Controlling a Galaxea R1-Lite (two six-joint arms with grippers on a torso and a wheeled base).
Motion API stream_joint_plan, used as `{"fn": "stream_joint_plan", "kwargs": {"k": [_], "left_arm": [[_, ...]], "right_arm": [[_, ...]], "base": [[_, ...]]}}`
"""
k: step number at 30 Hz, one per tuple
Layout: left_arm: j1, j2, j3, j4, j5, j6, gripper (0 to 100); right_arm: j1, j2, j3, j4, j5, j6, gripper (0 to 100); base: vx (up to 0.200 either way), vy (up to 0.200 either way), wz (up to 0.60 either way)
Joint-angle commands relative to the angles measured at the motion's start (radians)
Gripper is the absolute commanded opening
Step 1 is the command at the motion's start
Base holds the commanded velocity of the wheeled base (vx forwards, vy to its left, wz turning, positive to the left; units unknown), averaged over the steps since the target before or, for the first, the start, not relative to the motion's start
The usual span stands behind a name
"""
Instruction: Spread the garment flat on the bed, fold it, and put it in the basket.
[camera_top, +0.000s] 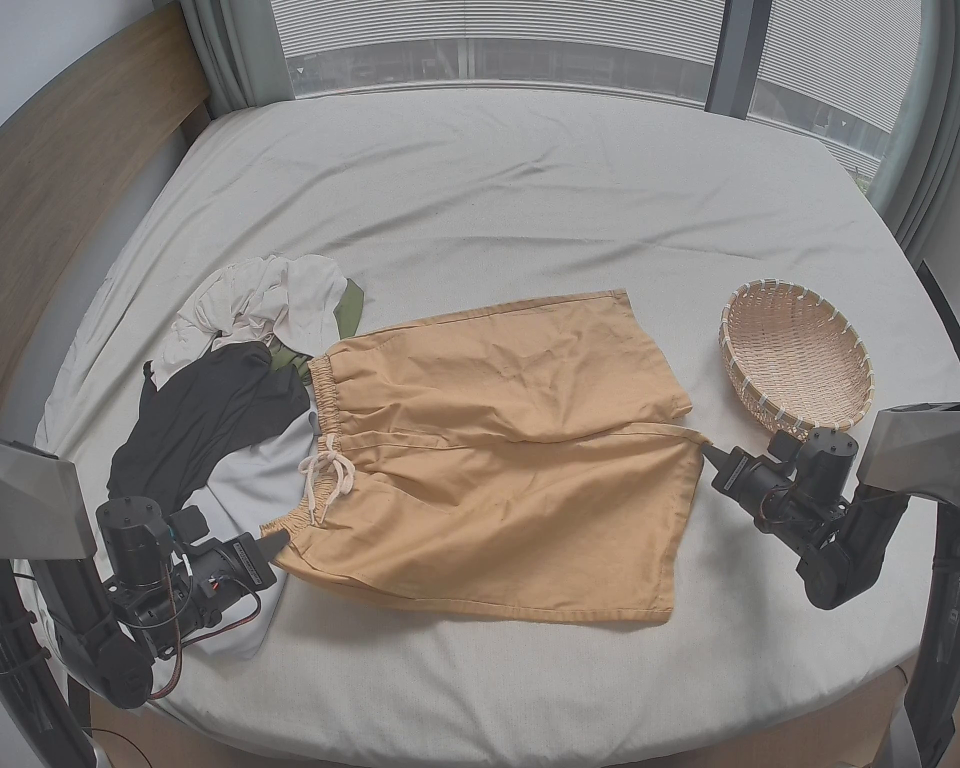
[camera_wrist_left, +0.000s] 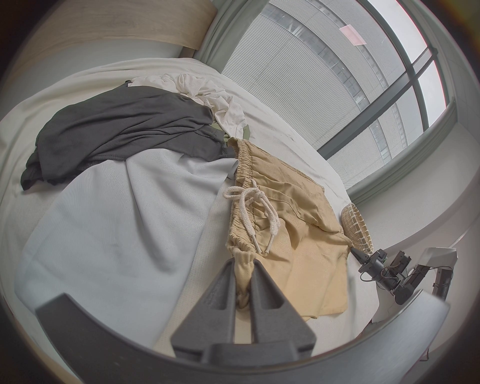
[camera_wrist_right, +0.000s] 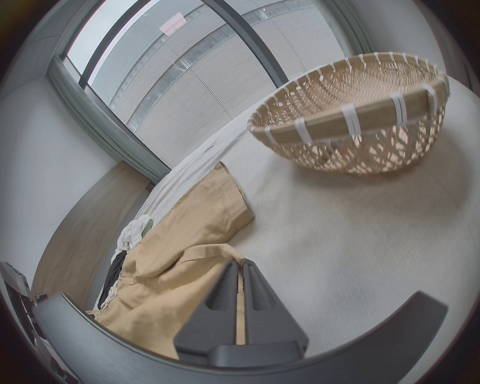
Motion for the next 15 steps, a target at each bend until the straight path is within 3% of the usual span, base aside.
{"fn": "stream_joint_plan", "kwargs": {"k": [1,13,14,15], "left_arm": [[0.000,0.001,0.003,0.000,0.000,-0.001,0],[0.000,0.001,0.010,0.000,0.000,-0.001,0],[0.000,0.001,0.010,0.000,0.000,-0.001,0],[0.000,0.000,0.010,0.000,0.000,-0.001,0]], "right_arm": [[-0.006,-0.012,-0.027,0.000,-0.001,-0.002,0],[-0.003,0.051,-0.056,-0.002,-0.004,-0.020,0],[-0.005,0.051,-0.059,-0.002,-0.006,-0.020,100],[-0.006,0.046,-0.064,-0.002,-0.011,-0.020,100]], "base": [[0.000,0.000,0.00],[0.000,0.000,0.00],[0.000,0.000,0.00],[0.000,0.000,0.00]]}}
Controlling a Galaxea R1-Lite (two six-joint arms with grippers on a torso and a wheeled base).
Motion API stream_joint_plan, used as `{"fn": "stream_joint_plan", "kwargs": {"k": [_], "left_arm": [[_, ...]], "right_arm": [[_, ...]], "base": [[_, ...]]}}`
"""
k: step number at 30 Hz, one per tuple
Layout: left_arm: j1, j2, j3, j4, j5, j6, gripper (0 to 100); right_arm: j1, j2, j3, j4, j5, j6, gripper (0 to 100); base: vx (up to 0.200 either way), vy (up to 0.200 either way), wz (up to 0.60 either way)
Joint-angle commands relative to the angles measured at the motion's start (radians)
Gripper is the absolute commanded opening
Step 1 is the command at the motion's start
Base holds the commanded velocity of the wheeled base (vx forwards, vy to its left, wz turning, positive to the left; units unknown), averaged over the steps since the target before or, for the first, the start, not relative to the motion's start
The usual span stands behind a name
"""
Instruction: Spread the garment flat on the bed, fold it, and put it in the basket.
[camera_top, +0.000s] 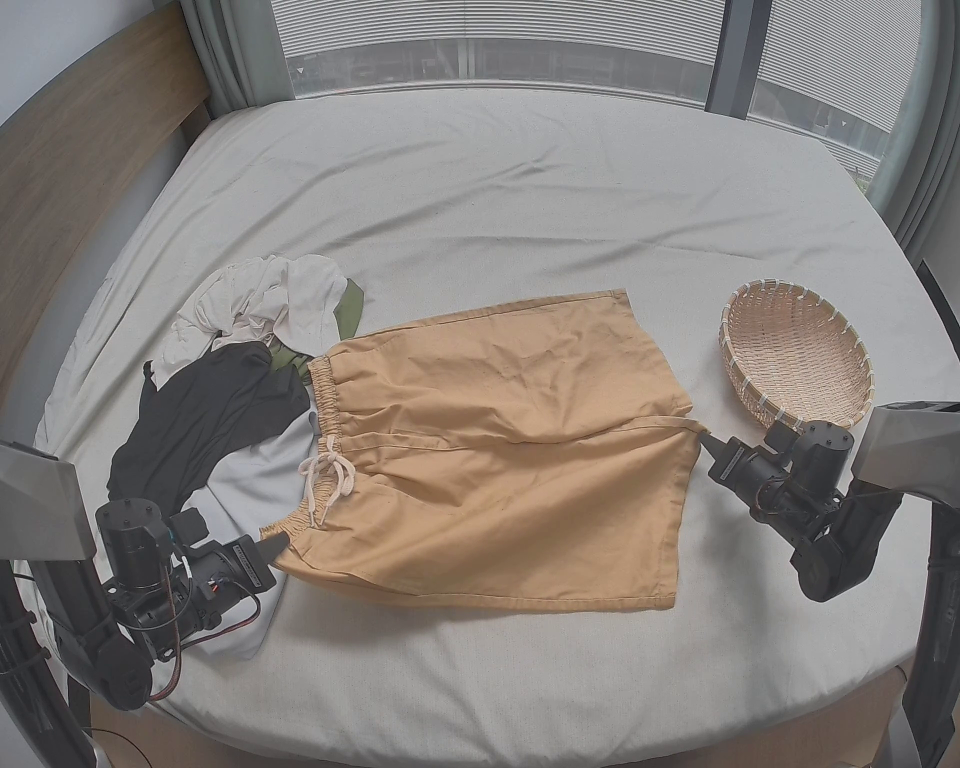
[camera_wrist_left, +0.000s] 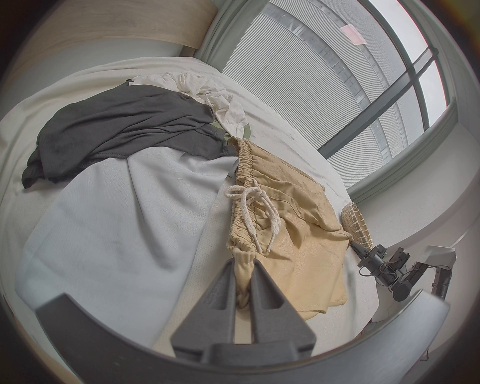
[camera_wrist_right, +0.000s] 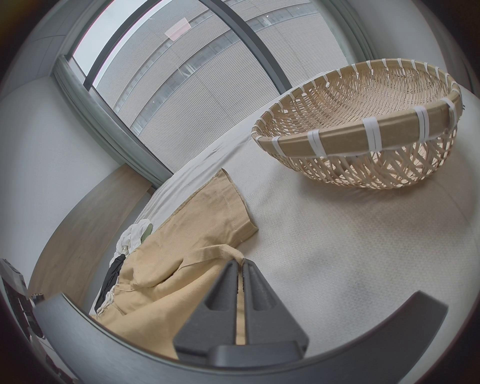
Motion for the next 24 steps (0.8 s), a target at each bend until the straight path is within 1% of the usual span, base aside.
{"fn": "stream_joint_plan", "kwargs": {"k": [1,3,4,5,7,9,11,13,14,18,19,21,24], "left_arm": [[0.000,0.000,0.001,0.000,0.000,-0.001,0],[0.000,-0.002,0.001,0.000,0.000,-0.001,0],[0.000,-0.002,0.001,0.000,0.000,-0.001,0],[0.000,-0.002,0.002,0.000,0.000,-0.001,0],[0.000,-0.005,0.002,0.000,0.000,-0.001,0],[0.000,-0.019,0.005,0.000,0.000,-0.001,0],[-0.002,-0.030,0.008,0.000,0.000,-0.001,0],[0.000,-0.034,0.008,0.000,0.000,-0.001,0],[0.000,-0.042,0.008,0.000,0.000,-0.001,0],[-0.002,-0.045,0.013,0.000,0.000,-0.001,0],[-0.002,-0.045,0.014,0.000,0.000,-0.001,0],[-0.002,-0.045,0.014,0.000,0.000,-0.001,0],[-0.011,-0.045,0.016,0.000,0.000,-0.001,0]], "right_arm": [[-0.004,0.002,-0.011,0.000,-0.014,-0.003,100],[-0.004,-0.015,-0.006,0.000,-0.040,-0.002,100],[-0.004,-0.015,-0.006,0.000,-0.040,-0.002,100],[-0.004,-0.063,0.017,0.000,-0.055,-0.002,100],[-0.003,-0.092,0.052,0.000,-0.055,-0.002,100],[0.012,-0.141,0.138,0.001,-0.054,0.001,100],[0.043,-0.176,0.228,0.001,-0.050,0.001,100],[0.060,-0.188,0.265,0.001,-0.050,0.003,100],[0.091,-0.202,0.349,0.001,-0.049,0.003,100],[0.157,-0.199,0.495,0.001,-0.037,0.017,100],[0.164,-0.198,0.509,0.001,-0.032,0.020,100],[0.189,-0.195,0.550,0.001,-0.001,0.047,100],[0.209,-0.167,0.552,0.001,0.002,0.087,100]], "base": [[0.000,0.000,0.00],[0.000,0.000,0.00],[0.000,0.000,0.00],[0.000,0.000,0.00],[0.000,0.000,0.00],[0.000,0.000,0.00],[0.000,0.000,0.00],[0.000,0.000,0.00],[0.000,0.000,0.00],[0.000,0.000,0.00],[0.000,0.000,0.00],[0.000,0.000,0.00],[0.000,0.000,0.00]]}}
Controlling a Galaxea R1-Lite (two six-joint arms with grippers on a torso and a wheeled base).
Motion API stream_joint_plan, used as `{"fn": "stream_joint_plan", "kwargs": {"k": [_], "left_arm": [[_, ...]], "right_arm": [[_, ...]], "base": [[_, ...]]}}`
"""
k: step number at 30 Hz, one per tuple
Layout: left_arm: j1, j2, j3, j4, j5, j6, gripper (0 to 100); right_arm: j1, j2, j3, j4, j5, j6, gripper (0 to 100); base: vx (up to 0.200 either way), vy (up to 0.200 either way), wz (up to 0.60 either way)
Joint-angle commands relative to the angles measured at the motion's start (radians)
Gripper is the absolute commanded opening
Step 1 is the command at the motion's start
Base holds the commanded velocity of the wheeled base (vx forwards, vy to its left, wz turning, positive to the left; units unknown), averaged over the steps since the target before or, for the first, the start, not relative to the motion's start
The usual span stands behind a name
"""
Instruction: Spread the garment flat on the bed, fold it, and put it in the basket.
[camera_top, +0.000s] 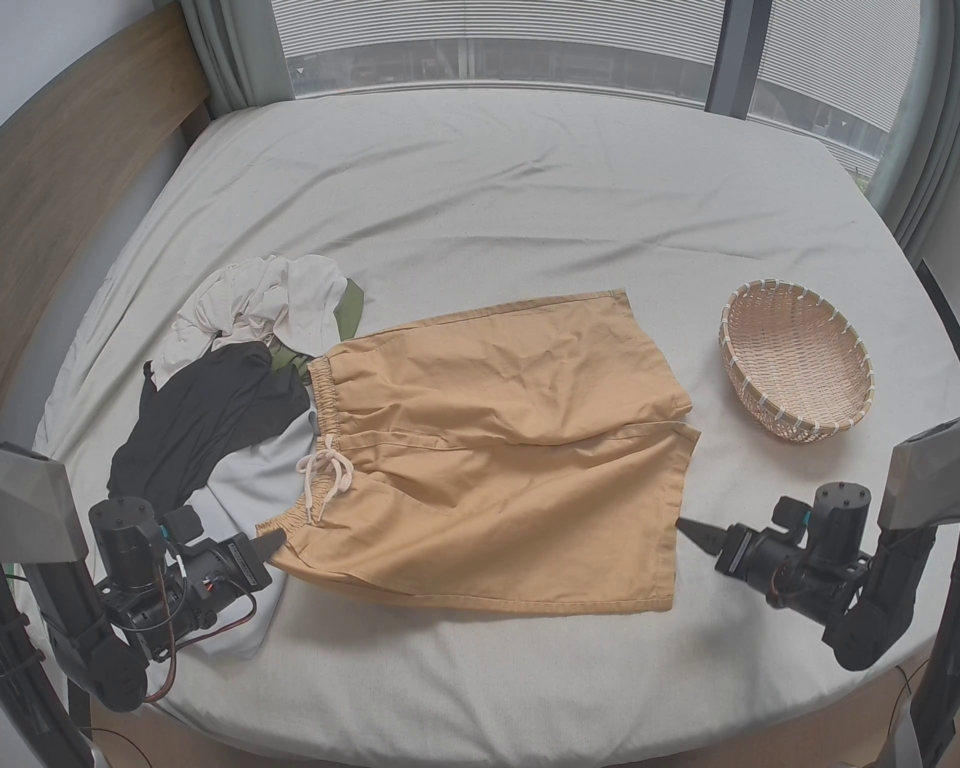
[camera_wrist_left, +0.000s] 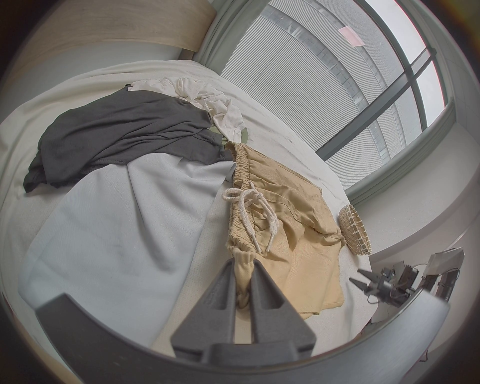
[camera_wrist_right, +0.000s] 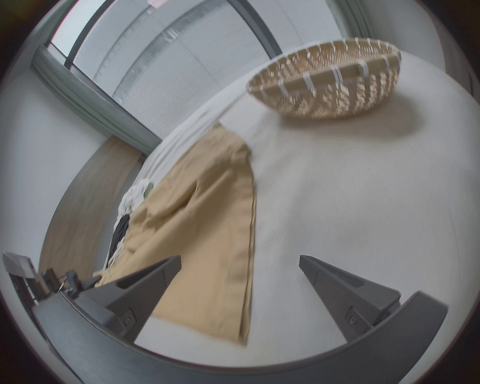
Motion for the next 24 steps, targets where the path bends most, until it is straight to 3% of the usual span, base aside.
{"fn": "stream_joint_plan", "kwargs": {"k": [1,11,21,22,24], "left_arm": [[-0.009,-0.011,0.004,0.000,0.000,-0.001,0],[-0.029,0.001,0.003,0.000,0.014,-0.001,0],[-0.027,0.001,0.003,0.000,0.014,-0.001,0],[-0.027,0.001,0.003,0.000,0.015,-0.001,0],[-0.027,0.001,0.003,0.000,0.018,-0.001,0]], "right_arm": [[0.067,0.009,0.073,0.000,0.018,0.045,100],[0.088,0.163,0.039,-0.002,0.016,0.056,100],[0.122,0.172,-0.033,-0.002,0.010,0.088,100],[0.122,0.172,-0.033,-0.002,0.010,0.088,0],[0.120,0.175,-0.035,-0.003,0.009,0.088,0]], "base": [[0.000,0.000,0.00],[0.000,0.000,0.00],[0.000,0.000,0.00],[0.000,0.000,0.00],[0.000,0.000,0.00]]}}
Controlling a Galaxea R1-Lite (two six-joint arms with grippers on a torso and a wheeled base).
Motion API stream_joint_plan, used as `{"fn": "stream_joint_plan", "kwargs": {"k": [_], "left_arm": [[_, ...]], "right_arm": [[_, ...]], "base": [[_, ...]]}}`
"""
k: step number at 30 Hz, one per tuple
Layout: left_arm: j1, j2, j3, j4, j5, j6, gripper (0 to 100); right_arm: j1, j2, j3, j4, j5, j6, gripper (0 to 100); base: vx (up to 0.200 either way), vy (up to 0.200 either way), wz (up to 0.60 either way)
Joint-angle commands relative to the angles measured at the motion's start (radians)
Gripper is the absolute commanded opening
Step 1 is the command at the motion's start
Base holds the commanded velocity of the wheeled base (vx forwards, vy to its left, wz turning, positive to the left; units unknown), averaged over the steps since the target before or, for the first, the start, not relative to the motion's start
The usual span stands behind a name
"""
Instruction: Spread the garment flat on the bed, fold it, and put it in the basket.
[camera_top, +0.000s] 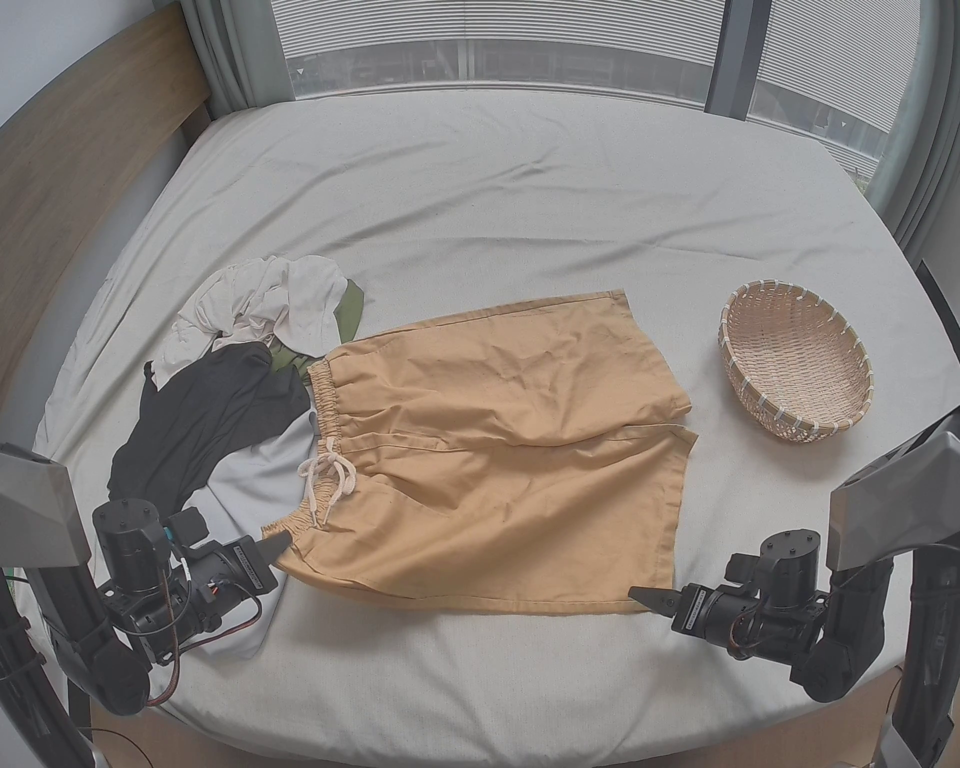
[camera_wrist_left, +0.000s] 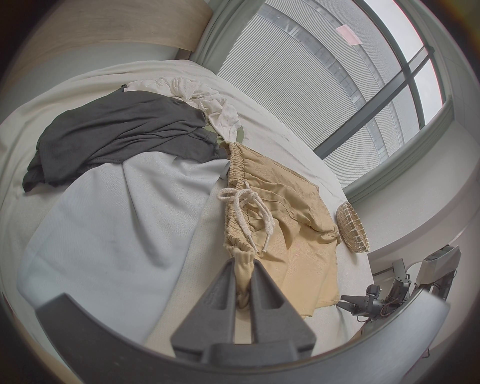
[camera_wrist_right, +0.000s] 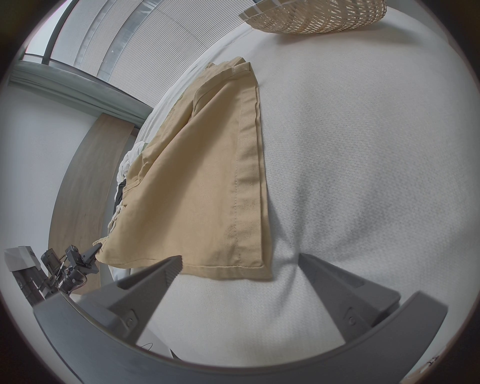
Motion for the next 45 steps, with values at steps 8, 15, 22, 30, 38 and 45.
{"fn": "stream_joint_plan", "kwargs": {"k": [8,15,22,30,38,45], "left_arm": [[0.000,0.003,0.002,0.000,0.010,-0.002,0],[0.003,0.019,0.033,0.001,0.008,-0.013,0],[-0.001,0.077,0.057,0.001,0.002,-0.013,0],[-0.027,0.144,0.091,0.001,0.002,-0.008,0],[-0.024,0.152,0.112,0.001,0.004,0.016,0],[-0.029,0.163,0.112,0.003,0.007,0.047,0]], "right_arm": [[-0.009,0.013,-0.016,-0.001,0.000,-0.004,0],[-0.020,-0.104,0.092,0.001,-0.040,-0.024,0],[-0.081,-0.157,0.200,0.005,-0.040,-0.160,0],[-0.090,-0.159,0.200,0.019,-0.041,-0.172,0],[-0.086,-0.170,0.200,0.071,-0.043,-0.191,0],[-0.081,-0.214,0.200,0.137,-0.043,-0.212,0]], "base": [[0.000,0.000,0.00],[0.000,0.000,0.00],[0.000,0.000,0.00],[0.000,0.000,0.00],[0.000,0.000,0.00],[0.000,0.000,0.00]]}}
